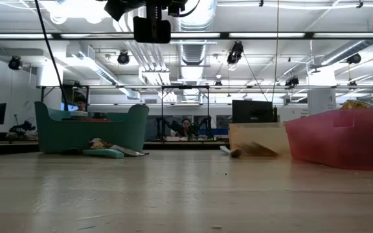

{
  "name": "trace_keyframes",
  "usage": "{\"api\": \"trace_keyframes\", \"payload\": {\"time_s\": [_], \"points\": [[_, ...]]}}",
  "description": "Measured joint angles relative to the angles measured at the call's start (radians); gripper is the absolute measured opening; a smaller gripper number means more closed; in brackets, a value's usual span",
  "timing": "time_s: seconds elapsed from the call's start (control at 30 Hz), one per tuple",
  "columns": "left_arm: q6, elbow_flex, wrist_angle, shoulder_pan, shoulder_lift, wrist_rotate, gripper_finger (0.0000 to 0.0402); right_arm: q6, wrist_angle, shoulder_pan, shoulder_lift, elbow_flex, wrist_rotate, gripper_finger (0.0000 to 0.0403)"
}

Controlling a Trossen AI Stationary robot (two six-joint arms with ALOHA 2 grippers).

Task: Pick & Place Food Item
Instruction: Put the silver spoon into the orange bin

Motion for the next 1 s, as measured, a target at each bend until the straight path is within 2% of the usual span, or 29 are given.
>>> {"api": "trace_keyframes", "payload": {"time_s": [0.33, 0.43, 0.77, 1.0], "points": [[-0.004, 0.000, 0.013, -0.001, 0.000, 0.000, 0.0000, 0.014, -0.002, -0.004, 0.000, 0.013, -0.004, 0.0018], [-0.012, 0.000, 0.044, -0.001, 0.000, 0.004, 0.0013, 0.022, -0.004, -0.003, -0.002, 0.016, -0.007, 0.0014], [-0.015, -0.001, 0.127, 0.000, 0.000, -0.001, 0.0101, 0.091, -0.003, -0.005, -0.002, 0.016, -0.015, 0.0010], [-0.042, -0.001, 0.184, 0.004, 0.000, -0.001, 0.0139, 0.147, -0.020, -0.004, -0.003, 0.016, -0.041, 0.0009]]}}
